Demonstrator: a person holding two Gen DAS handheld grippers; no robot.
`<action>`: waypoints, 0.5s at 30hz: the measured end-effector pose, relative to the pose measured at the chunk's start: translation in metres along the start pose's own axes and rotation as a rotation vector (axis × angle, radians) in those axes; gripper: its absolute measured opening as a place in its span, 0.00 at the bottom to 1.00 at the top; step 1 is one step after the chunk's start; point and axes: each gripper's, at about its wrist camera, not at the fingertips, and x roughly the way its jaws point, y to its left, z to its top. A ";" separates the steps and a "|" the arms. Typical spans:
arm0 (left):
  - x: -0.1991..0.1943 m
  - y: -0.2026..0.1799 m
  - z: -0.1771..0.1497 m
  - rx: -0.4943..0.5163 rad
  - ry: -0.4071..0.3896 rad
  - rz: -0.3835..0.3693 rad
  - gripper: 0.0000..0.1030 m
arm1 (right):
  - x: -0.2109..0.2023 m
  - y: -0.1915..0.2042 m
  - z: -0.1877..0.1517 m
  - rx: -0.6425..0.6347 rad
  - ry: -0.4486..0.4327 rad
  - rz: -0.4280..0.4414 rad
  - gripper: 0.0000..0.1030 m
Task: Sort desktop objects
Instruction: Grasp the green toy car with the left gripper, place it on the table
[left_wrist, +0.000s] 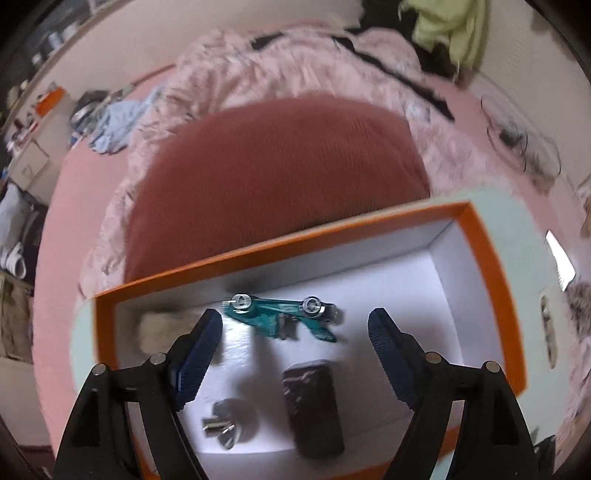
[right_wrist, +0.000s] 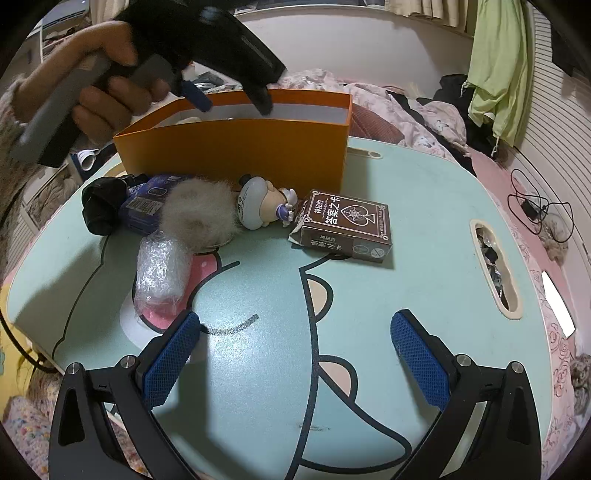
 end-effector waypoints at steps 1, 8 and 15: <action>0.008 0.000 0.002 0.003 0.026 0.013 0.79 | 0.000 0.000 0.000 0.000 0.000 0.000 1.00; 0.008 0.018 -0.007 -0.069 0.008 -0.061 0.50 | 0.000 0.001 -0.001 0.002 -0.002 -0.002 1.00; -0.077 0.042 -0.029 -0.096 -0.237 -0.168 0.49 | 0.000 0.002 -0.001 0.003 -0.001 -0.003 1.00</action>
